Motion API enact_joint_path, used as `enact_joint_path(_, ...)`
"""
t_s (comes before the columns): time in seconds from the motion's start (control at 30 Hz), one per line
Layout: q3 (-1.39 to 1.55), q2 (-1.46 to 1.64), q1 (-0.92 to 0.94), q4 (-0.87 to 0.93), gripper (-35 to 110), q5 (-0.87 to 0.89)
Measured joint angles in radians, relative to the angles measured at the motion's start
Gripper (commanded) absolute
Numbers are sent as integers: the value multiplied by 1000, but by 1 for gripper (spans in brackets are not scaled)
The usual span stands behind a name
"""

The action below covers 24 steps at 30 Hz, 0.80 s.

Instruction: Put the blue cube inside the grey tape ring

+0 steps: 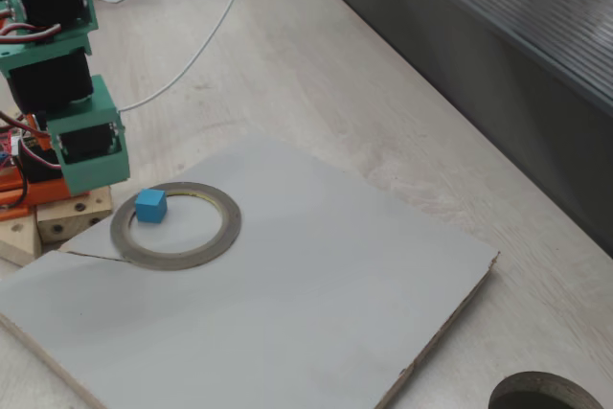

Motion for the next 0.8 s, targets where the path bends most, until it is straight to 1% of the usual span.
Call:
enact_joint_path(0.17, 0, 0, 0, 49, 1, 0)
enact_joint_path(0.8, 0, 0, 3, 52, 1, 5)
